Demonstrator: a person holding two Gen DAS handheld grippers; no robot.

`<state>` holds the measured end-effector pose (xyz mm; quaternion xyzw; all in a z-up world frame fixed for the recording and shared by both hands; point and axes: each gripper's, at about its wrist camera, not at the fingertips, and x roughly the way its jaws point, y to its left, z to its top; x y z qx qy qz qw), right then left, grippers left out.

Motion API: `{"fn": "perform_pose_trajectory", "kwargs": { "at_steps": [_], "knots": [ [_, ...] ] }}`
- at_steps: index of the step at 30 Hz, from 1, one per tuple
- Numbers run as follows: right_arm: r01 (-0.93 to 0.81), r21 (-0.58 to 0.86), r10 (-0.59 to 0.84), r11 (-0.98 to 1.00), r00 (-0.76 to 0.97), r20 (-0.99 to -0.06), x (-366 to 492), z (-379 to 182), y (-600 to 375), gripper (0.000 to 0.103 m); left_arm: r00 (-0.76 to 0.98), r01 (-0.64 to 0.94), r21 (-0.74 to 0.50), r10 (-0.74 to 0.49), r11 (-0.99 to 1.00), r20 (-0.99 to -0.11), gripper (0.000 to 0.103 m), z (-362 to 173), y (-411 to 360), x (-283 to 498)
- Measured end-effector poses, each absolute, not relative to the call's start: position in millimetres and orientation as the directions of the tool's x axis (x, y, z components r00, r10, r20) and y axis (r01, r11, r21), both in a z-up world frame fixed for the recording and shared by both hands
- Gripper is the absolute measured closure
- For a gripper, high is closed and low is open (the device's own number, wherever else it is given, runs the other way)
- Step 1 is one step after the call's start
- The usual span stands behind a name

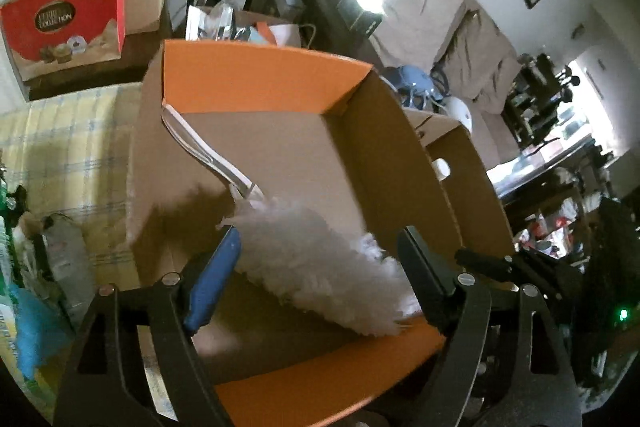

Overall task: Organize objects
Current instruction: 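Withdraw the right tool and reach toward the DARLIE toothpaste box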

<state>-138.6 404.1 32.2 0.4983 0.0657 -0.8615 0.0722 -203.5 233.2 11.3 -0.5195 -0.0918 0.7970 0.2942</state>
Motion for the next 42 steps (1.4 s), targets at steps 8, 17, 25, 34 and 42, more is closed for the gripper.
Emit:
{"fn": "perform_pose_trajectory", "kwargs": {
  "at_steps": [8,17,25,34,42],
  "knots": [
    [0.148,0.007,-0.091,-0.989,-0.569,-0.817,-130.8,60.3,398.7,0.030,-0.386,-0.379,-0.352,0.492,-0.856,-0.781,0.013,35.0,202.1,-190.9],
    [0.158,0.037,-0.127,-0.987,-0.607,-0.784,-117.4,73.1,365.2,0.017,-0.474,-0.312,-0.249,0.377,-0.917,-0.795,0.012,34.8,144.5,-177.0],
    [0.179,0.039,-0.146,-0.983,-0.637,-0.757,-112.1,75.1,329.7,0.016,-0.527,-0.253,-0.186,0.297,-0.949,-0.796,0.012,33.9,85.2,-157.3],
    [0.253,0.081,-0.229,-0.964,-0.638,-0.735,-108.5,75.3,281.0,0.016,-0.574,-0.170,-0.145,0.217,-0.975,-0.789,0.012,33.5,19.5,-136.2],
    [0.296,0.118,-0.286,-0.948,-0.625,-0.727,-110.8,72.9,250.2,0.016,-0.578,-0.099,-0.135,0.168,-0.986,-0.799,0.012,15.4,-16.8,-122.6]
  ]
}}
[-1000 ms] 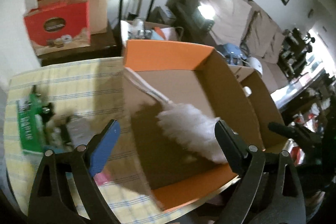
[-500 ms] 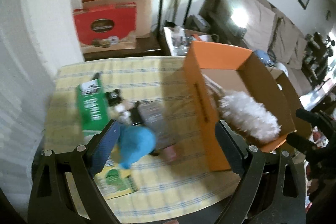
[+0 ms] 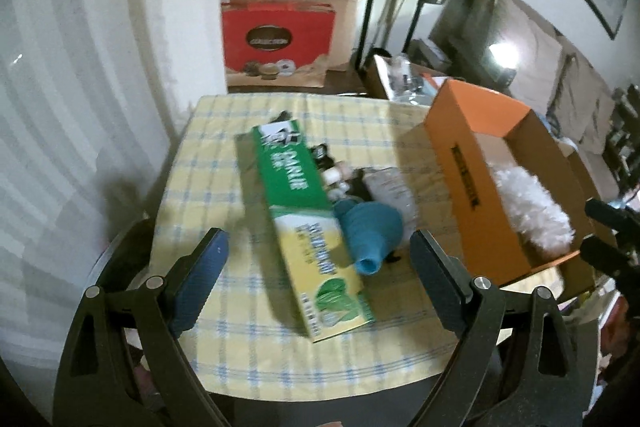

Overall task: Organize objects
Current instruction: 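Withdraw the right tool and reach toward the DARLIE toothpaste box, then grasp the green DARLIE toothpaste box with the right tool and lift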

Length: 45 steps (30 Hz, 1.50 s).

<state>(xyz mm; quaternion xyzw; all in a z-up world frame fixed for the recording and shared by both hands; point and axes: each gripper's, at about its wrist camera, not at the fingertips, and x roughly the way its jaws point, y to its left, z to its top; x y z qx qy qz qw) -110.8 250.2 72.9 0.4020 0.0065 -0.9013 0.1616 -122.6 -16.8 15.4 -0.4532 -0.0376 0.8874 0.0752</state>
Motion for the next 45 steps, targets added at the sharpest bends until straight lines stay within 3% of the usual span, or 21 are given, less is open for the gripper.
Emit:
{"fn": "perform_pose_trajectory", "kwargs": {
  "at_steps": [21,34,35,37,39,45],
  "knots": [
    [0.281,0.256,-0.377,-0.925,-0.586,-0.717,-123.8,40.2,189.3,0.016,-0.533,-0.069,-0.131,0.148,-0.989,-0.833,0.012,-62.3,-8.5,-106.9],
    [0.276,0.311,-0.414,-0.909,-0.533,-0.738,-123.6,14.3,173.9,0.016,-0.526,-0.069,-0.146,0.160,-0.987,-0.835,0.012,-81.6,0.7,-115.8],
    [0.274,0.322,-0.421,-0.906,-0.525,-0.739,-125.0,11.2,173.0,0.016,-0.530,-0.068,-0.148,0.161,-0.987,-0.832,0.014,-82.1,0.5,-115.6],
    [0.271,0.334,-0.429,-0.903,-0.512,-0.744,-127.2,5.9,171.2,0.016,-0.534,-0.064,-0.165,0.174,-0.984,-0.827,0.032,-83.3,-2.7,-115.5],
    [0.268,0.342,-0.434,-0.901,-0.500,-0.749,-129.5,1.3,169.6,0.016,-0.525,-0.062,-0.217,0.217,-0.974,-0.823,0.041,-84.6,-9.2,-115.7],
    [0.277,0.362,-0.454,-0.890,-0.471,-0.756,-138.8,-10.0,164.4,0.016,-0.531,-0.035,-0.288,0.261,-0.957,-0.806,0.045,-82.9,-31.6,-114.4]
  ]
}}
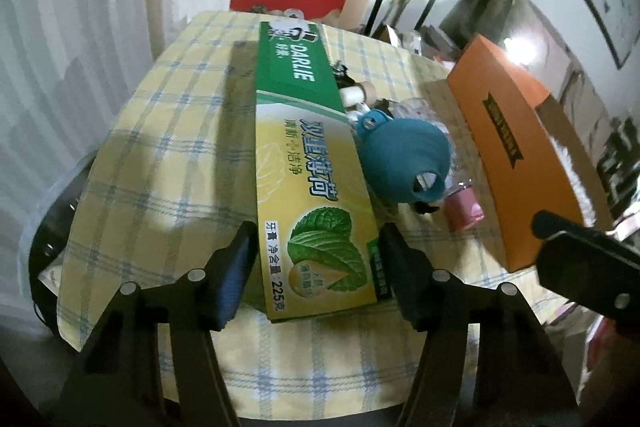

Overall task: Organize objects
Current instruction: 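Grasp the green DARLIE toothpaste box with the right tool and lift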

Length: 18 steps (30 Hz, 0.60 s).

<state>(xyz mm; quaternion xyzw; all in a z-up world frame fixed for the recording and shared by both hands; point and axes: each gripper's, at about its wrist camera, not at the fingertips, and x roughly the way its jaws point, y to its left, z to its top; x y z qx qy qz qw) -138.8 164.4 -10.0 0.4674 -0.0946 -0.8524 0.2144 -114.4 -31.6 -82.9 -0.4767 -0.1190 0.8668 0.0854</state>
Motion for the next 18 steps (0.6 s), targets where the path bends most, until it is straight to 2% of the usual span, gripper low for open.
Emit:
{"fn": "perform_pose_trajectory", "kwargs": {
  "at_steps": [3,7,14,18],
  "knots": [
    [0.286,0.367,-0.462,-0.885,-0.451,-0.764,-145.3,-15.3,156.5,0.017,-0.540,-0.014,-0.321,0.277,-0.947,-0.795,0.046,-80.3,-44.4,-111.5],
    [0.289,0.443,-0.527,-0.849,-0.401,-0.749,-150.2,-25.0,147.7,0.018,-0.534,0.000,-0.370,0.313,-0.929,-0.786,0.046,-79.8,-58.0,-104.7],
    [0.288,0.493,-0.569,-0.821,-0.341,-0.748,-154.1,-41.0,127.3,0.028,-0.527,0.004,-0.415,0.351,-0.910,-0.774,0.046,-81.5,-66.4,-88.7],
    [0.292,0.520,-0.594,-0.803,-0.309,-0.743,-154.7,-47.6,115.7,0.031,-0.536,0.005,-0.422,0.354,-0.907,-0.767,0.046,-81.2,-67.0,-79.3]
  ]
}}
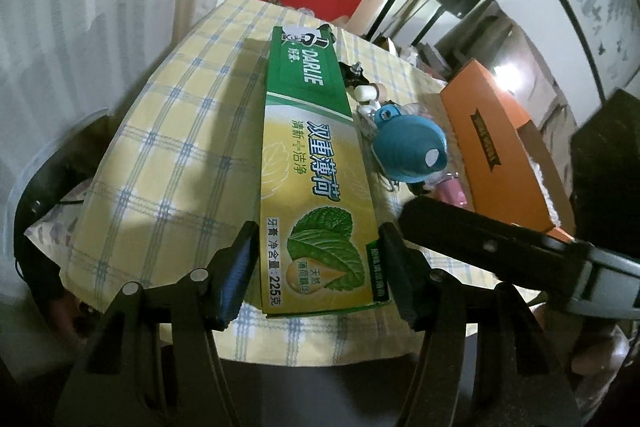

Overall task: Organize objects
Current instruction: 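Grasp the green DARLIE toothpaste box with the right tool and lift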

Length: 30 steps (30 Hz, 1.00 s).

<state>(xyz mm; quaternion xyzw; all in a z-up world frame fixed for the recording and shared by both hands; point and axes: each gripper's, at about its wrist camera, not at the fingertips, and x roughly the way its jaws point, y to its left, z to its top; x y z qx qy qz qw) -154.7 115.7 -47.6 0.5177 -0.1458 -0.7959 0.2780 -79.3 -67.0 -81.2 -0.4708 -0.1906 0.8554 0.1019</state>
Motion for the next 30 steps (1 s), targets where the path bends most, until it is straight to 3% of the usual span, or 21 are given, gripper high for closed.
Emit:
{"fn": "perform_pose_trajectory", "kwargs": {
  "at_steps": [12,17,30],
  "knots": [
    [0.219,0.613,-0.650,-0.759,-0.210,-0.730,-165.0,-78.6,94.9,0.032,-0.545,0.017,-0.447,0.367,-0.894,-0.754,0.046,-83.0,-69.3,-66.8],
    [0.234,0.628,-0.669,-0.742,-0.197,-0.717,-163.5,-76.8,91.2,0.046,-0.550,0.025,-0.451,0.365,-0.892,-0.752,0.047,-81.9,-72.2,-62.7],
    [0.287,0.630,-0.690,-0.722,-0.229,-0.687,-150.2,-44.5,94.0,0.046,-0.607,-0.003,-0.446,0.356,-0.895,-0.711,0.047,-46.1,-72.7,-50.7]
  ]
}}
